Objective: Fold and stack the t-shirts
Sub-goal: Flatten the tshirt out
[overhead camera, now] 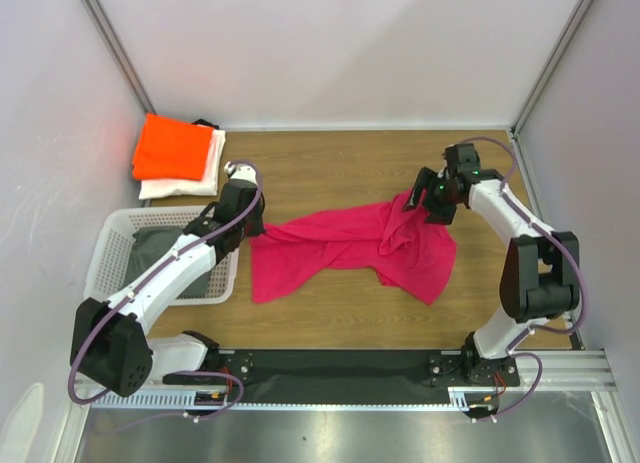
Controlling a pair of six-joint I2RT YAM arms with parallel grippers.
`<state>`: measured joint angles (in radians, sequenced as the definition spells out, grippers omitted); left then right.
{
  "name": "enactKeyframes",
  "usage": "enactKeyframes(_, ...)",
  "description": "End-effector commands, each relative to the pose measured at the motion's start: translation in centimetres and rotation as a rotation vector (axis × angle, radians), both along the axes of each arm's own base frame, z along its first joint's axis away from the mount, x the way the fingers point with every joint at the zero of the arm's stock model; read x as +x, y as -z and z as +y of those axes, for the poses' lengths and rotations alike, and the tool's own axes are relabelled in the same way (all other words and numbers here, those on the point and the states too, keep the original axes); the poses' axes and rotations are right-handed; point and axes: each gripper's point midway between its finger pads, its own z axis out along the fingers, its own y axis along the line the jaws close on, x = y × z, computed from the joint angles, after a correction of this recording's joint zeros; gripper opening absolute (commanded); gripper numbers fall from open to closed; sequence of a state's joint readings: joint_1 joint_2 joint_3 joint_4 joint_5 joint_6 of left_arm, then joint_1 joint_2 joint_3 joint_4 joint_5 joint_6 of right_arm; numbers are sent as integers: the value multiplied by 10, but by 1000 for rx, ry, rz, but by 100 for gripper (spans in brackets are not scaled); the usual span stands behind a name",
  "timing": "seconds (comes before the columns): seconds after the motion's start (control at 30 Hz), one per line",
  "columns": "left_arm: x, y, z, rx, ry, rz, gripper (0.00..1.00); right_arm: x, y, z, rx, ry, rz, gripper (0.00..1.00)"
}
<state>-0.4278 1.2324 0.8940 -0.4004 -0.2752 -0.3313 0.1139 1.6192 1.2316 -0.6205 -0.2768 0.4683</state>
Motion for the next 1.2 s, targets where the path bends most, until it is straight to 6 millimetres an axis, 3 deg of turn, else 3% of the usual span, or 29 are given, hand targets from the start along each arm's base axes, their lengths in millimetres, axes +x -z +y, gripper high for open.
enactKeyframes(0.0, 11, -18, -7, -24, 22, -59, 0, 13, -2, 22, -47, -102, -59, 73)
enactKeyframes(0.07, 10, -18, -6, -22, 16, -62, 0, 18, -14, 36, -101, -161, -106, 73)
enactKeyframes(0.17, 9, -14, -5, -19, 13, -53, 0, 22, -13, 38, -158, -146, -79, 72)
enactKeyframes(0.27, 8, -14, -3, -14, 9, -53, 0, 17, -13, 53, -205, -142, -38, 67)
enactKeyframes(0.33, 7, -13, -3, -13, 7, -52, 0, 14, -6, 50, -283, -112, -14, 61)
enactKeyframes(0.63, 0, -9, -1, -12, 19, -49, 0, -23, 45, 58, -341, -95, 148, 60)
enactKeyframes(0.83, -4, -8, 0, -12, 28, -52, 0, -20, 60, 69, -289, -82, 141, 55)
enactKeyframes(1.0, -8, -4, 1, -8, 37, -43, 0, -15, 55, 86, -268, -101, 114, 52)
enactKeyframes(1.17, -10, -5, 2, -6, 40, -53, 0, -19, 67, 86, -294, -96, 140, 50)
